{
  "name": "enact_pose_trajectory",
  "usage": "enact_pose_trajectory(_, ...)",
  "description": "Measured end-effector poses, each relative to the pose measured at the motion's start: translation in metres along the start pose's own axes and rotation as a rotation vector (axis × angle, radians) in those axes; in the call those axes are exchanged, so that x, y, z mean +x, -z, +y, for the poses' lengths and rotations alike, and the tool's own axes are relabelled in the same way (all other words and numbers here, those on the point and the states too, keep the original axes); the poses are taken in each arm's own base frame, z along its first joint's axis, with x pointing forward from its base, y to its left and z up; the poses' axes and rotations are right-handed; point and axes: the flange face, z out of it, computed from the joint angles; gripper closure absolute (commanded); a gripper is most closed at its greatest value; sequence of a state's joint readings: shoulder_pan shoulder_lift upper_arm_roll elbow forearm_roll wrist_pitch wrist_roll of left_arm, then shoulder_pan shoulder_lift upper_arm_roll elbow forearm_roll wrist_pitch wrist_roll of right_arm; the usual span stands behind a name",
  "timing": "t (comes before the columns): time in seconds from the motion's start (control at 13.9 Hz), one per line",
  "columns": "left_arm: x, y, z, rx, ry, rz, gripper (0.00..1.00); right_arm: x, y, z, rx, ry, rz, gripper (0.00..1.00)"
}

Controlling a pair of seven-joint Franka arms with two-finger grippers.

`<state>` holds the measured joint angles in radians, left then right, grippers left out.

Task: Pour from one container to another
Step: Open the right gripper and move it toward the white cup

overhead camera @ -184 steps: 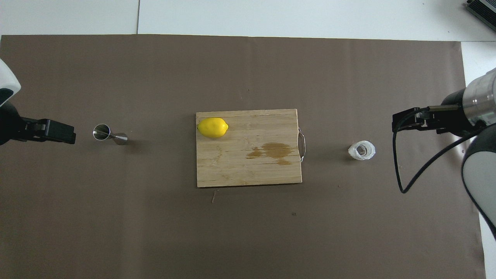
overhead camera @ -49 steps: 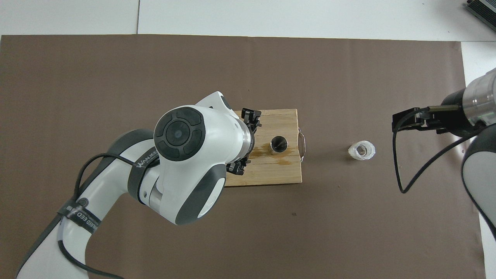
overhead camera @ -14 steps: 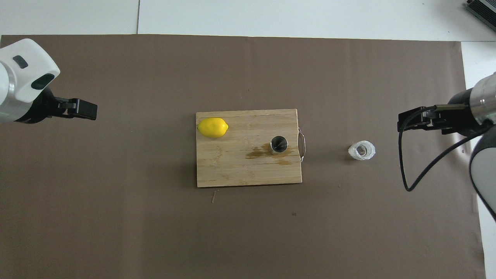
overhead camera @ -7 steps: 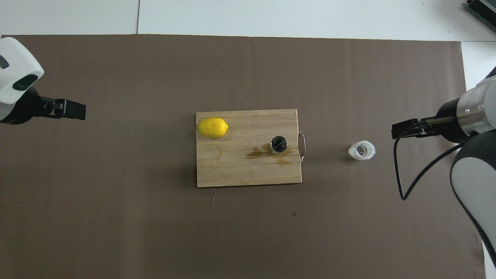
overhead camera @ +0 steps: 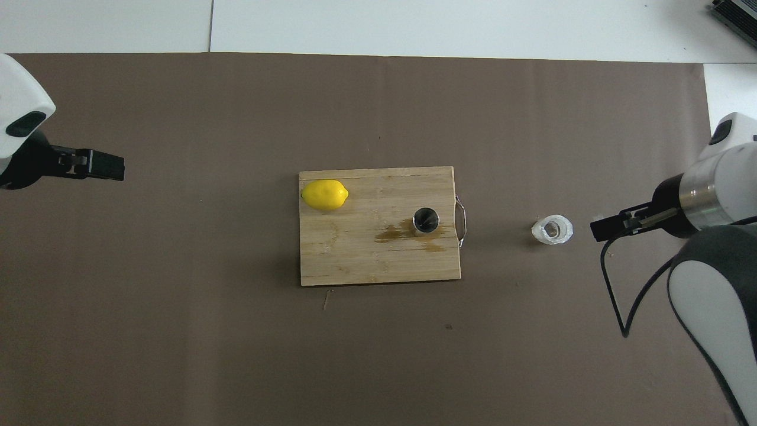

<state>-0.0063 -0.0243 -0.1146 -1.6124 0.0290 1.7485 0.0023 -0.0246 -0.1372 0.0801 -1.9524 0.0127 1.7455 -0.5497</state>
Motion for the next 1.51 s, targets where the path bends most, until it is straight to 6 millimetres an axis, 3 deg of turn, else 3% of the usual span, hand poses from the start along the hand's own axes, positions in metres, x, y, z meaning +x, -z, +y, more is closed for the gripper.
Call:
enact_pose_trajectory(0.43, -0.003, 0.007, 0.0, 0.0, 0.001, -0.028, 0.0, -0.016, -0.037, 0.017, 0.037, 0.336, -0.012, 0.0)
enact_pose_trajectory(0.72, -0.008, 0.022, -0.005, -0.002, 0.01, -0.055, 0.0, -0.012, -0.07, 0.026, 0.047, 0.574, 0.087, 0.0)
enact_pose_trajectory(1.15, -0.021, 0.024, -0.001, -0.007, 0.055, -0.13, 0.0, -0.015, -0.135, 0.054, 0.114, 0.766, 0.265, 0.0)
enact_pose_trajectory(1.51, -0.022, 0.026, -0.007, -0.005, 0.07, -0.127, 0.0, -0.013, -0.178, 0.074, 0.122, 0.883, 0.407, 0.0)
